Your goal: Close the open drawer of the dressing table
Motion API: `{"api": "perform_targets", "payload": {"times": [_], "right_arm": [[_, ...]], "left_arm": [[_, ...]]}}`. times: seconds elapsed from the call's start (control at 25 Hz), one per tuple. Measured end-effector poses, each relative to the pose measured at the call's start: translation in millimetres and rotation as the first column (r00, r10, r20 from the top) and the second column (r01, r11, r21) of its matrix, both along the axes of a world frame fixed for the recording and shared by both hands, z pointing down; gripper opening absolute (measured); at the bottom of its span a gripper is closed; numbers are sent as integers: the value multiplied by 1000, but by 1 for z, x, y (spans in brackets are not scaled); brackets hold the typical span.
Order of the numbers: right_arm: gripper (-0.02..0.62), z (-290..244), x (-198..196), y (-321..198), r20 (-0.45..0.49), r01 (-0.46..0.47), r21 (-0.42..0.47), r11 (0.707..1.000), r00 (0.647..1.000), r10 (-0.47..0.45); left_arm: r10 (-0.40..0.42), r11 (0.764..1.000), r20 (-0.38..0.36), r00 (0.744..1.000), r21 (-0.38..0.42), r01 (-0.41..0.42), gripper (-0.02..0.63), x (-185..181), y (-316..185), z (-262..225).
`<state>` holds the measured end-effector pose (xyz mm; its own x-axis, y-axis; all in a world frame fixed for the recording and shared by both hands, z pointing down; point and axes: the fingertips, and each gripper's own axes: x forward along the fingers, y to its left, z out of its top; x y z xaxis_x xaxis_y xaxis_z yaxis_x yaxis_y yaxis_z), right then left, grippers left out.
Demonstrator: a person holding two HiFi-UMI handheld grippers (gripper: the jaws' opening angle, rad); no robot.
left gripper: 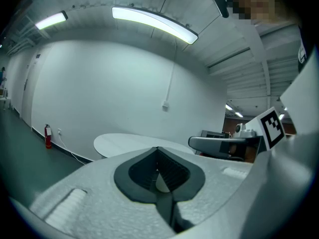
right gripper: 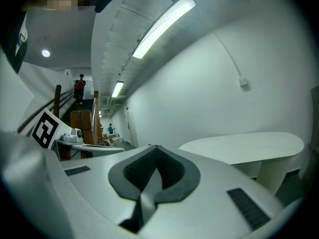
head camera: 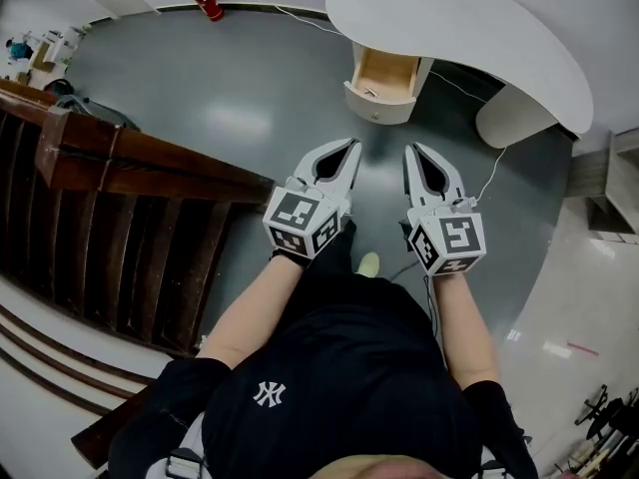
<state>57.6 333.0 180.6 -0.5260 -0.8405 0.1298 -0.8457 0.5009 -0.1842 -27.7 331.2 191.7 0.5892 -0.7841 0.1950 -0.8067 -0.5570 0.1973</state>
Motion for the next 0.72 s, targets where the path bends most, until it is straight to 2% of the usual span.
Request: {"api": "perform_targets", "payload": {"times": [0.2,0.36,0.6,0.72], "right_arm": [[15,25,-6,-64,-52,-29,-45,999,998,26],[15,74,-13,-113,-74,-70,-100,992,995,63],[15,154,-21,-176,-143,-151,-196,969,982,125],[15,193,-19,-197,-146,-197,-252,948,976,164]], "left_arm": [[28,999,29,999,-36,-27,9,-3,-66,29],[62,993,59,996,-102,-56,9,-13,-114,85],[101,980,101,990,-181,-82,9,-31,-179,171],[126,968,94,988,-231,-101,9,-31,-199,211]]}}
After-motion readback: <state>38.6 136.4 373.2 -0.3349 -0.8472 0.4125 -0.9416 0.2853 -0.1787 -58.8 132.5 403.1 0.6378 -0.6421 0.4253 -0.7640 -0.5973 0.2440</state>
